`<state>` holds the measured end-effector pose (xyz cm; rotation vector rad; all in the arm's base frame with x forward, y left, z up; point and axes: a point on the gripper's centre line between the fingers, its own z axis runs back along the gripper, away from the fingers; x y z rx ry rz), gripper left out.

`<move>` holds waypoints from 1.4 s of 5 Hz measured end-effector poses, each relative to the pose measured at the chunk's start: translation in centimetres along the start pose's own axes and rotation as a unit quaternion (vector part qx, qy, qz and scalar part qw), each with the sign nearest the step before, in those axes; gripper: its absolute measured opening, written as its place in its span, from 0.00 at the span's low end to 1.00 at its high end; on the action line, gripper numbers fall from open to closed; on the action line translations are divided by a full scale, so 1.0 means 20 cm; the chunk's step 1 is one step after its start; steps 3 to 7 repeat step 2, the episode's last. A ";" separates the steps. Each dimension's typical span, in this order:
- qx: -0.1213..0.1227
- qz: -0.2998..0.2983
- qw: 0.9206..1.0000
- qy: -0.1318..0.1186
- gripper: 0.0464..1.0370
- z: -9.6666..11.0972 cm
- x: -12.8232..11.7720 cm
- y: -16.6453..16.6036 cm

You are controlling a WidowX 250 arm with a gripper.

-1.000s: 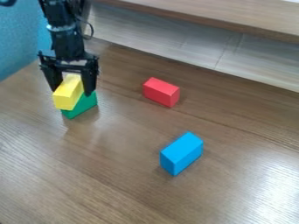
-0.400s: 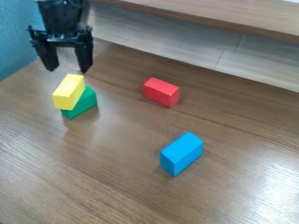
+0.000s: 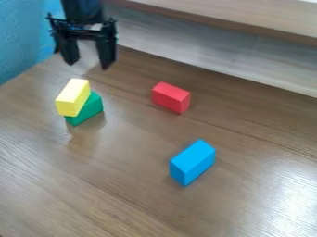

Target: Put the yellow object on top of the green object

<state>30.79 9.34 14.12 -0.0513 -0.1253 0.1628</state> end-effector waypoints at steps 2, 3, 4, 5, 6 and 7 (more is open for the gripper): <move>-0.010 -0.058 0.998 0.026 0.96 -0.04 -0.06 -0.09; -0.010 -0.058 0.998 0.026 0.96 -0.04 -0.06 -0.09; -0.010 -0.058 0.998 0.026 0.96 -0.04 -0.06 -0.09; -0.010 -0.058 0.998 0.026 0.96 -0.04 -0.06 -0.09; -0.010 -0.058 0.998 0.026 0.96 -0.04 -0.06 -0.09; -0.010 -0.058 0.998 0.026 0.96 -0.04 -0.06 -0.09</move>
